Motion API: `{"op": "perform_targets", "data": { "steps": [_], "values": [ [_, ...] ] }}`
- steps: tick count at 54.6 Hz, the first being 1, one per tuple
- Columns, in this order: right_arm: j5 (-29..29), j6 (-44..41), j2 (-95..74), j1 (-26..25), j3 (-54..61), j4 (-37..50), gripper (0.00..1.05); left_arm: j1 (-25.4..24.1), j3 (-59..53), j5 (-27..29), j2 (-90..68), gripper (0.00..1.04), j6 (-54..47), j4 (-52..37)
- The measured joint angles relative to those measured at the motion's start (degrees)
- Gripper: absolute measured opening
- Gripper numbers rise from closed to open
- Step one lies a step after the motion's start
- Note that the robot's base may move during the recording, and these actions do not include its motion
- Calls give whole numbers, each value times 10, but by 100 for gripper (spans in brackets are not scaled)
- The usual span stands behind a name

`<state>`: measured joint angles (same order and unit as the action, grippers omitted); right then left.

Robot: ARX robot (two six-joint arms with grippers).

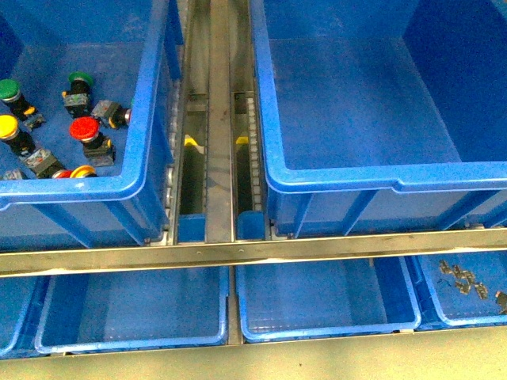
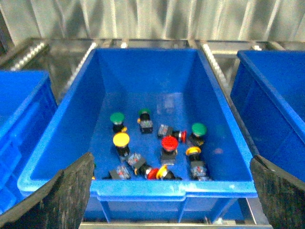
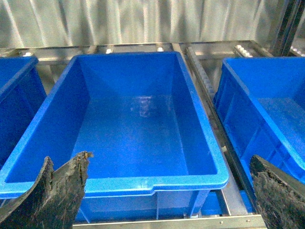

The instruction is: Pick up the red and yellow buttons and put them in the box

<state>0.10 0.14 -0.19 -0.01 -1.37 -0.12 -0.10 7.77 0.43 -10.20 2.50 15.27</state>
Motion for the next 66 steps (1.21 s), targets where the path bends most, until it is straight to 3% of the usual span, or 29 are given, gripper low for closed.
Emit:
{"op": "perform_targets", "data": {
  "steps": [4,10,15,30,55,66],
  "values": [
    [-1,0,0,0,0,0,99,-16,63,-7,-128,97,3,50],
    [-1,0,0,0,0,0,99,-47,174,-40,-337,97,-13,-62],
    [-1,0,0,0,0,0,99,-62,264,-104,-489,97,-63,-138],
    [-1,0,0,0,0,0,99,-83,448,-156,-826,97,-191,-198],
    [-1,0,0,0,0,0,99,-76,645,-183,-1113,97,-280,-160],
    [-1,0,0,0,0,0,99,-59,697,-203,-1163,97,-303,-133]
  ]
}}
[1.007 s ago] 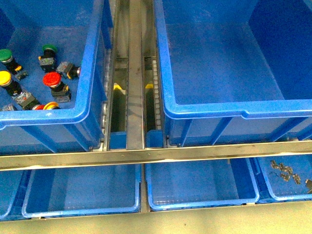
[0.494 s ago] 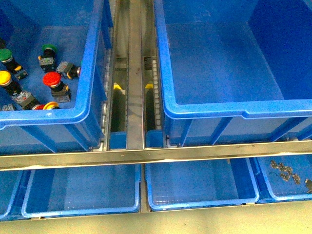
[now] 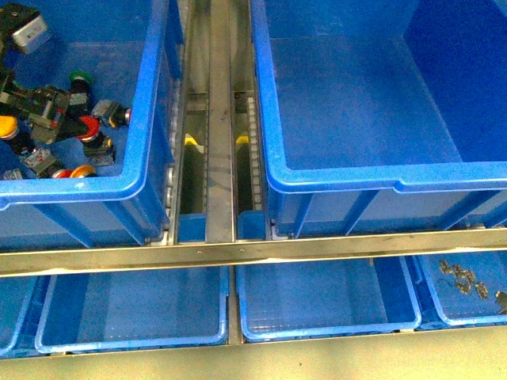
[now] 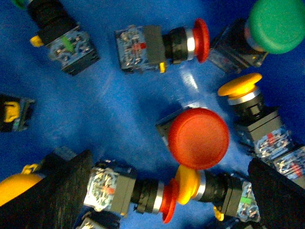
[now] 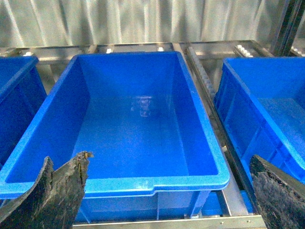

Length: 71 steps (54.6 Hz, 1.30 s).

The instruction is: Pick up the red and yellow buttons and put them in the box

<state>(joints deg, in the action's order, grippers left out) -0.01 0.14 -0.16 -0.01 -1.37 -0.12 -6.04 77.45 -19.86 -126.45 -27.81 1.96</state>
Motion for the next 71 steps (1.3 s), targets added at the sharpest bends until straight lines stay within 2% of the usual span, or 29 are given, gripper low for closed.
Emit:
{"op": "perform_targets", "data": {
  "steps": [22,57,60,71],
  "values": [
    [0,0,0,0,0,0,99,18,76,12,-74,97,-19,25],
    [0,0,0,0,0,0,99,47,85,12,-92,97,-9,26],
    [0,0,0,0,0,0,99,47,85,12,-93,91,-9,26],
    [0,0,0,0,0,0,99,46,85,13,-93,59,-3,25]
  ]
}}
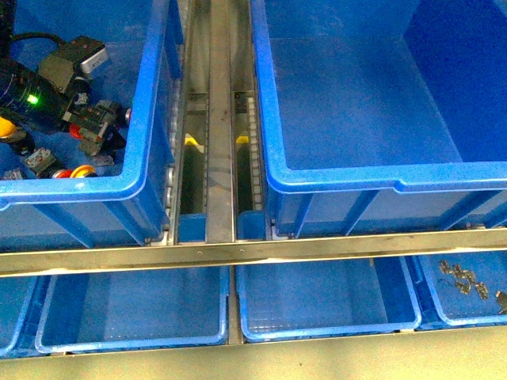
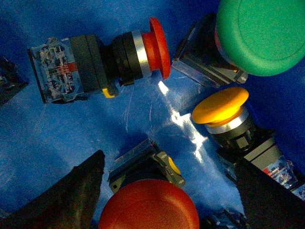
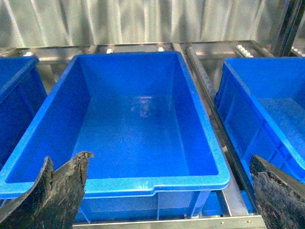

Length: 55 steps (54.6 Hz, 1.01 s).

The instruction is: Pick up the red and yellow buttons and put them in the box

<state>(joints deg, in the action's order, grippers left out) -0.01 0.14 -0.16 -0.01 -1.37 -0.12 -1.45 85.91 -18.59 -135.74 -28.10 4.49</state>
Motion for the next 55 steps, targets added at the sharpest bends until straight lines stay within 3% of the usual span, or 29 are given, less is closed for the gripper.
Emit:
{"op": "perform_targets", "data": {
  "steps": [10,30,55],
  "values": [
    [0,0,0,0,0,0,99,-1,0,2,0,33,5,0],
    [0,0,0,0,0,0,99,-23,-2,-9,11,33,58,-13],
    [0,0,0,0,0,0,99,-108,-50,-113,166,33,306,69]
  ]
}}
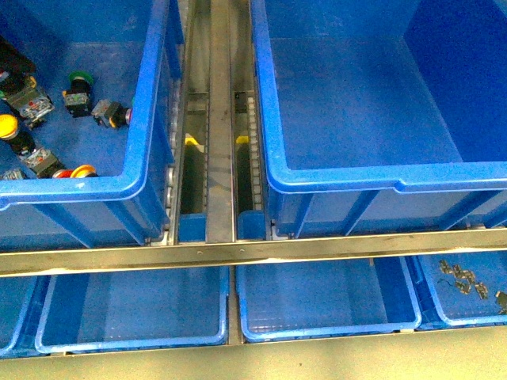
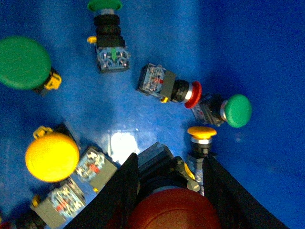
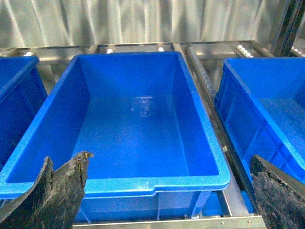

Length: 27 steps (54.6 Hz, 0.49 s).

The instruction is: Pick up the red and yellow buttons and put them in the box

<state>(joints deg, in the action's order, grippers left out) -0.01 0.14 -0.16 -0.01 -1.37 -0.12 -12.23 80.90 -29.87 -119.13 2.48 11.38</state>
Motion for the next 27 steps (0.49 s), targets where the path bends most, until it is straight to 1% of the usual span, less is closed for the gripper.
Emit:
{"op": "perform_targets", "data": {
  "steps": [2,5,8,12,17,27],
  "values": [
    [0,0,0,0,0,0,99,-1,-6,-4,9,33,17,7],
    [0,0,0,0,0,0,99,-1,-26,-26,35,33,55,25],
    [0,0,0,0,0,0,99,8,-45,-48,65,33,93,38],
    [0,0,0,0,0,0,99,28,-72,-61,105,33,127,38],
    [0,0,0,0,0,0,99,73,-107,-80,159,33,176,32],
    [0,0,0,0,0,0,99,161,-131,-75,191,33,241,-3]
  ]
}}
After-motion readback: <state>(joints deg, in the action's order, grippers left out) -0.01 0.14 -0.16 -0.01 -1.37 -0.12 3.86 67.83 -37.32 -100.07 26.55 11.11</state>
